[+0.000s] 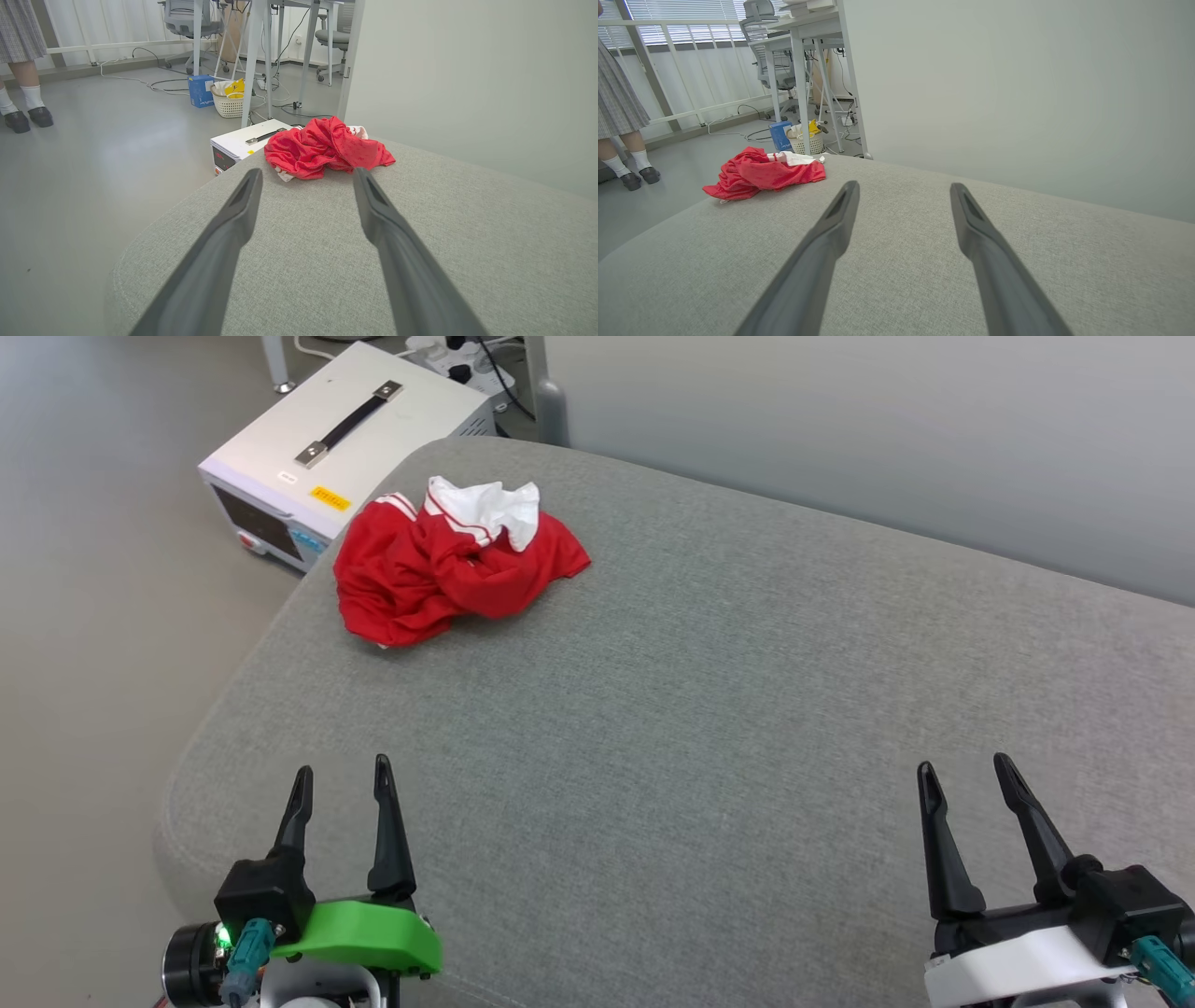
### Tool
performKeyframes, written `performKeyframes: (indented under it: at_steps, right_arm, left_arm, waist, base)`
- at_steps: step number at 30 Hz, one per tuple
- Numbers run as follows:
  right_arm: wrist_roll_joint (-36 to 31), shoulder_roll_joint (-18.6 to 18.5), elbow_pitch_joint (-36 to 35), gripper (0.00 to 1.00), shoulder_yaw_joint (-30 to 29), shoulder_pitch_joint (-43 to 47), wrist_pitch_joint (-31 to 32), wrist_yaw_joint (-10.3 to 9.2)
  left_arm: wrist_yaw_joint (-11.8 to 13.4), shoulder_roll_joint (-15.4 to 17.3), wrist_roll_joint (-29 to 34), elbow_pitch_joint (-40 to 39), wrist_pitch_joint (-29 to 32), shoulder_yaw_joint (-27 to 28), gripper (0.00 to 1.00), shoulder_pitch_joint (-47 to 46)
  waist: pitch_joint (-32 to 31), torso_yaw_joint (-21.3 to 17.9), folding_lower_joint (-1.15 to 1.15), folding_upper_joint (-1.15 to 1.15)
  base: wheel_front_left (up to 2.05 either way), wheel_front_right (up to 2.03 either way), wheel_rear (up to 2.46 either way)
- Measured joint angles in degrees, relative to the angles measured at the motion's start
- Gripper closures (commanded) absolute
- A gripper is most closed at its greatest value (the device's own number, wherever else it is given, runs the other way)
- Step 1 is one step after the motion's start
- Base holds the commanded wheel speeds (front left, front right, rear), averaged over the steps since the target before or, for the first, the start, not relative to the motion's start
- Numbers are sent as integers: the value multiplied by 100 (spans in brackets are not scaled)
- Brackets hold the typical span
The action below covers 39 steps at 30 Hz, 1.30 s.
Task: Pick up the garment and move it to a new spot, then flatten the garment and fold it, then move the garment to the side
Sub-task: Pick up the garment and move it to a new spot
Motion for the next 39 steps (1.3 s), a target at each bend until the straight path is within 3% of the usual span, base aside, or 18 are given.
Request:
performKeyframes:
  at_steps: [8, 15, 20, 27, 35, 36, 39]
  right_arm:
    - [-53, 1, -3, 0, 48, -18, 0, 0]
    - [-62, 1, -3, 0, 92, -21, 0, 0]
    - [-196, 1, -12, 0, 92, -69, 0, 0]
    - [-457, -27, -115, 0, 183, -366, 0, 0]
    - [-561, -328, -385, 0, 182, -850, -1, 0]
    - [-570, -374, -478, 0, 211, -997, -1, 0]
    - [-588, -401, -575, 0, 241, -1138, -1, 0]
  left_arm:
    - [24, 0, -134, 2, 0, 53, 0, 0]
    - [-8, 0, -252, 34, 0, 216, 0, -6]
    - [-439, 0, -104, 158, 0, 407, 0, -481]
    - [-1066, 125, -98, 364, 0, 1159, 0, -1827]
    - [-1256, 904, -455, 854, -2, 1403, 0, -3647]
    - [-1268, 1381, -728, 1123, -9, 1040, 0, -4141]
    - [-1269, 1887, -1128, 1563, -9, 502, 0, -4616]
  waist:
    - [107, 421, 0, 0]
    - [168, 500, 0, 0]
    - [275, 481, 0, 0]
    - [598, 356, 0, 0]
    - [1236, 90, 1, 0]
    - [1475, -31, 1, 0]
    - [1712, -174, 1, 0]
  base:
    - [0, 0, 0]
    - [0, 0, 0]
    - [0, 0, 0]
    - [0, 0, 0]
    - [0, 0, 0]
    - [0, 0, 0]
    - [0, 0, 0]
